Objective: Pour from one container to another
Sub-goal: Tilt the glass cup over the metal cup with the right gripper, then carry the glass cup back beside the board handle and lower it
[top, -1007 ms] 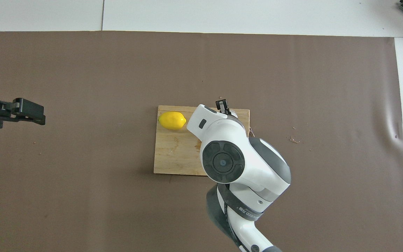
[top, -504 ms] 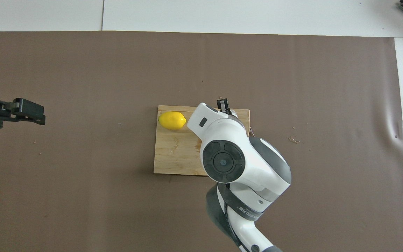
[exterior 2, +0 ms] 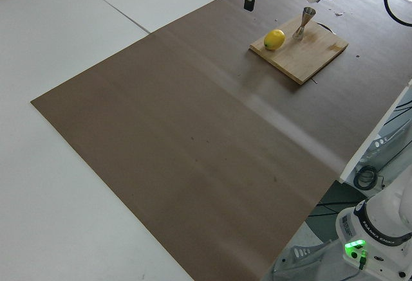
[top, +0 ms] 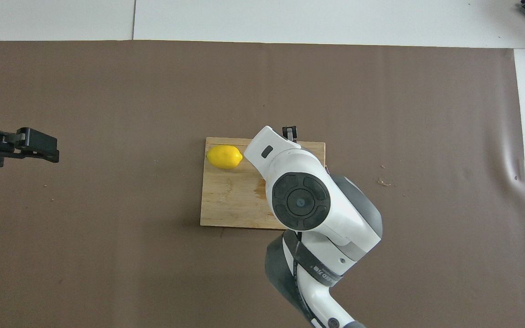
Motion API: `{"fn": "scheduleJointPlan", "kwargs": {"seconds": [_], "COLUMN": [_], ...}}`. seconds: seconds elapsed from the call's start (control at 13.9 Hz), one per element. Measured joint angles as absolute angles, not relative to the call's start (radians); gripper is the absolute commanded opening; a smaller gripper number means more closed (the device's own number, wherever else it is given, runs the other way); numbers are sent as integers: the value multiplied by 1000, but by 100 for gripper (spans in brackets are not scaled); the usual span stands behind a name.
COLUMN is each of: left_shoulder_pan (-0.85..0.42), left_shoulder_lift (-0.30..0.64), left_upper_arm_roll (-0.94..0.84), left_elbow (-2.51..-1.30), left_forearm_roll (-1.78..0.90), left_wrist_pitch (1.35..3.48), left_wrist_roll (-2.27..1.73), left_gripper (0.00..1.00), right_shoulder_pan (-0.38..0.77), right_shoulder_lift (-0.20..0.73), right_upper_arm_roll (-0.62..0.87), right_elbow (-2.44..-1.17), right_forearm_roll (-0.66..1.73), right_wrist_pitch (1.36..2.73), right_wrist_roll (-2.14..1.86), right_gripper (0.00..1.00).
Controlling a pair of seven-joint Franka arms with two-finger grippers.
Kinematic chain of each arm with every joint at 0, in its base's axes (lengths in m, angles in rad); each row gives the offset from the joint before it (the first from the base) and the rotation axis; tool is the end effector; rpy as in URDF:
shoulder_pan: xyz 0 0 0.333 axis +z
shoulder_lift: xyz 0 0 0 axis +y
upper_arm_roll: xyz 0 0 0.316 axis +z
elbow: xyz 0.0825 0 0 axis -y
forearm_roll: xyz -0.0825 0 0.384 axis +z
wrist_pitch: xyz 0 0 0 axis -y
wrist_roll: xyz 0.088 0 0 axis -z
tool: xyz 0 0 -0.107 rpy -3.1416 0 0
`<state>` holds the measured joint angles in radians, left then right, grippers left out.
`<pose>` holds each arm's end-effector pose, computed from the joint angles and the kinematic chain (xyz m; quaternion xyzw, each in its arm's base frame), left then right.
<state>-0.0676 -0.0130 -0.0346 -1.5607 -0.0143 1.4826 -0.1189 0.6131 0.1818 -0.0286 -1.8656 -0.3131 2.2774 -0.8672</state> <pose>0.5382 -0.0570 0.6289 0.9994 0.0080 -0.0331 0.0033 0.5273 0.3410 0.4430 0.6756 0.7165 0.0935 0.1466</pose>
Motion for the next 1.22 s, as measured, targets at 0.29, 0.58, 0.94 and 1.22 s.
{"fn": "scheduleJointPlan", "kwargs": {"seconds": [0.29, 0.58, 0.94, 1.22], "left_shoulder_pan": [-68, -68, -68, -68], "left_shoulder_lift": [-13, -13, -13, -13], "left_upper_arm_roll": [-35, -35, -35, -35], "left_elbow": [-1561, -1561, -1561, -1561], "left_forearm_roll": [-14, -14, -14, -14], "left_wrist_pitch": [1483, 1483, 1483, 1483], "left_wrist_roll": [-119, -119, -119, -119], "left_gripper": [100, 100, 100, 100], "right_shoulder_pan": [567, 465, 319, 210], "right_shoulder_lift": [181, 183, 189, 198], "right_upper_arm_roll": [-31, -34, -36, -37], "right_elbow": [-1865, -1876, -1952, -2029], "right_forearm_roll": [-224, -29, 215, 333], "right_wrist_pitch": [2277, 2277, 2277, 2290], "right_wrist_roll": [-933, -1161, -1478, -1690], "right_gripper": [0, 0, 0, 0]}}
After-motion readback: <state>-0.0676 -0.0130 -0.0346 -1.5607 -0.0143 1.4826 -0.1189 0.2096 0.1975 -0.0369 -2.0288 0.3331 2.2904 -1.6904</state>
